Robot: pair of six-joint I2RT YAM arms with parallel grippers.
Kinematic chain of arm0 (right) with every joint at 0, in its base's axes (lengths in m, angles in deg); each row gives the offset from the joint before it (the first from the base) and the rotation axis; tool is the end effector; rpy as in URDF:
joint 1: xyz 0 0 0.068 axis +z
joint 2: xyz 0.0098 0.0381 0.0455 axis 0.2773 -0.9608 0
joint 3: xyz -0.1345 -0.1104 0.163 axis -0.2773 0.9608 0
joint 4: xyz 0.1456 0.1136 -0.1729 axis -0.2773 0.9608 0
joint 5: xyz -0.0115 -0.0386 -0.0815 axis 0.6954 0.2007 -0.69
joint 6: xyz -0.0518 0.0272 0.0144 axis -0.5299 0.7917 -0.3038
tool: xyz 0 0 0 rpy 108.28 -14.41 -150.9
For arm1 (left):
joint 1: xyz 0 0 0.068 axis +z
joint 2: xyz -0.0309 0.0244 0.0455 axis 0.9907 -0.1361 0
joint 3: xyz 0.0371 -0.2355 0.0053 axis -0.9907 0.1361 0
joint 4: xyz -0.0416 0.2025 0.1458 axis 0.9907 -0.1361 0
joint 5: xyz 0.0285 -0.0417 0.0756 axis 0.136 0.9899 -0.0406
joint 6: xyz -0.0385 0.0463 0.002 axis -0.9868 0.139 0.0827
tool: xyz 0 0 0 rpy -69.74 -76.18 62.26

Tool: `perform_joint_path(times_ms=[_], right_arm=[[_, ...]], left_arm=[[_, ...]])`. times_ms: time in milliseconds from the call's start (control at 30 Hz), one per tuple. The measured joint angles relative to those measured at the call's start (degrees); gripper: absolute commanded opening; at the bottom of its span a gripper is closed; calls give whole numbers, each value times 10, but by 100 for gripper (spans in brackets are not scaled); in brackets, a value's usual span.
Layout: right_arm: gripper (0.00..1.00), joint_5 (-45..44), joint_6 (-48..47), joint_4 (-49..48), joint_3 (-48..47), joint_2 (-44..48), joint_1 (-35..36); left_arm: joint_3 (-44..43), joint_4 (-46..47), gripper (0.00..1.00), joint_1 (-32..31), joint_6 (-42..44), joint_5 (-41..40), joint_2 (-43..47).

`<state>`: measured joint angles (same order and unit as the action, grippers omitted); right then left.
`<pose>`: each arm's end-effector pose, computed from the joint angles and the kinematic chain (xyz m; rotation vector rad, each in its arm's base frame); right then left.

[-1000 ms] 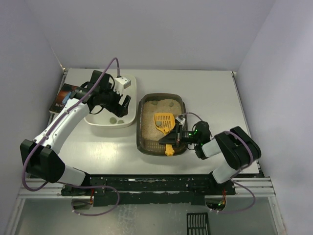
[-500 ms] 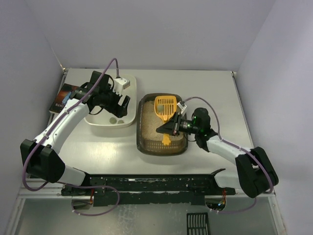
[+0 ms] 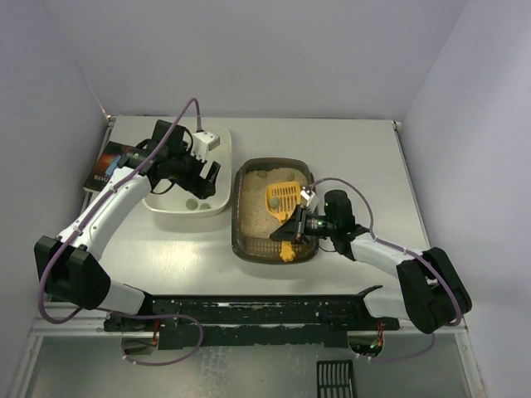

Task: Clean the litter box

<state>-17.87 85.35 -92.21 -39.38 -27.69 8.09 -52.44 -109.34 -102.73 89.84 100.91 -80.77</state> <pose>0.2124 0.1314 0.1458 0.0280 2.3645 1.6184 0.2809 -0.1182 0.2859 0.7705 2.3176 -0.4118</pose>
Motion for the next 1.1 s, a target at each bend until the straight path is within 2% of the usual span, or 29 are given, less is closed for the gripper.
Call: perform_joint_path(times_ms=[233, 300, 333, 433, 467, 533, 733, 800, 833, 900, 967, 1000, 1100], right_arm=[[0, 30, 9, -28, -6, -16, 20], [0, 59, 63, -117, 21, -16, -7], [0, 75, 110, -195, 46, -25, -29], [0, 102, 279, -448, 106, -109, -79], [0, 106, 318, -496, 111, -140, -82], [0, 115, 392, -574, 120, -193, -81], [0, 129, 459, -682, 119, -183, -78], [0, 128, 427, -648, 118, -156, -78], [0, 124, 392, -592, 114, -128, -77], [0, 95, 277, -401, 80, -55, -68], [0, 49, 158, -215, 7, -5, -54], [0, 33, 111, -154, -26, 10, -49], [0, 11, 19, -52, -64, 37, -48]], left_arm=[[0, 0, 97, 1, 1, 0, 0], [0, 0, 97, 2, 1, 1, 0], [0, 0, 97, 2, 1, 1, 0], [0, 0, 97, 2, 1, 2, 0], [0, -1, 97, 2, 1, 2, 0], [0, -1, 97, 2, 1, 4, 0], [0, -2, 97, 3, 1, 5, 0], [0, -2, 97, 3, 1, 6, 0], [0, -2, 97, 3, 1, 6, 0], [0, -2, 97, 3, 1, 6, 0], [0, -2, 97, 3, 1, 6, 0], [0, -2, 97, 3, 1, 7, 0], [0, -2, 97, 5, 1, 7, 0]])
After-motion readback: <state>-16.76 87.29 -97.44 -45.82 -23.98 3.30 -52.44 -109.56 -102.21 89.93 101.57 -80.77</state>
